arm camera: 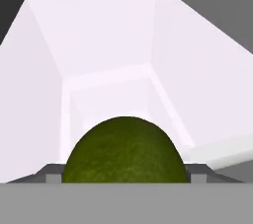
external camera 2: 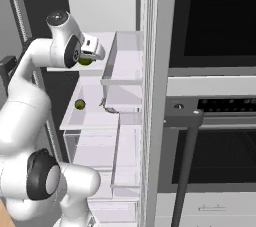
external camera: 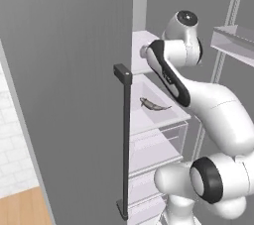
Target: Place one lime and one fish in each tupperware on the nearby counter, to pack two identical lunches.
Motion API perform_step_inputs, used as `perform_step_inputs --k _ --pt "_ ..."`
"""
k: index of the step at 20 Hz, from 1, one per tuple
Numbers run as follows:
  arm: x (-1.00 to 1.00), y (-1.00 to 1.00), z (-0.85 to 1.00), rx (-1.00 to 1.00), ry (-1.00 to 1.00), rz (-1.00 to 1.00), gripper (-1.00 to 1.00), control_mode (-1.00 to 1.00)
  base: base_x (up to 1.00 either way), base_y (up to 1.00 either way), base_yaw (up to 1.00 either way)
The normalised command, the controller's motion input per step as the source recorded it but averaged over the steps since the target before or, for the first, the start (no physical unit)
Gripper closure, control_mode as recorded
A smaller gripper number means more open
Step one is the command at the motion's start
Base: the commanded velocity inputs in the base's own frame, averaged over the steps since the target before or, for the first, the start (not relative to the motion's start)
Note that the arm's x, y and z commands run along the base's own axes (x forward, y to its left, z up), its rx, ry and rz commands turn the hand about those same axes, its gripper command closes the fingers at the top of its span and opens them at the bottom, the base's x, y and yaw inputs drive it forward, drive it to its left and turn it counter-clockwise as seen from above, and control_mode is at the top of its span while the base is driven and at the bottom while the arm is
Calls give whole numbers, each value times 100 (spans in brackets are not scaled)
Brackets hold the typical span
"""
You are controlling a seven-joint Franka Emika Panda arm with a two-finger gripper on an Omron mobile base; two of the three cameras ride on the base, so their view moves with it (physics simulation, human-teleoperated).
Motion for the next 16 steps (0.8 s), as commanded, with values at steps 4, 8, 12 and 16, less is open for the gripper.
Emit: perform_step_inputs --k 4,8,12,16 --pt "-100 -2 3 0 0 6 100 -100 0 0 0" --pt "-100 -4 0 0 0 8 100 -100 0 0 0" --pt "-100 -1 -14 0 0 8 100 -100 0 0 0" --pt "-99 0 -55 -7 2 6 100 -100 0 0 0"
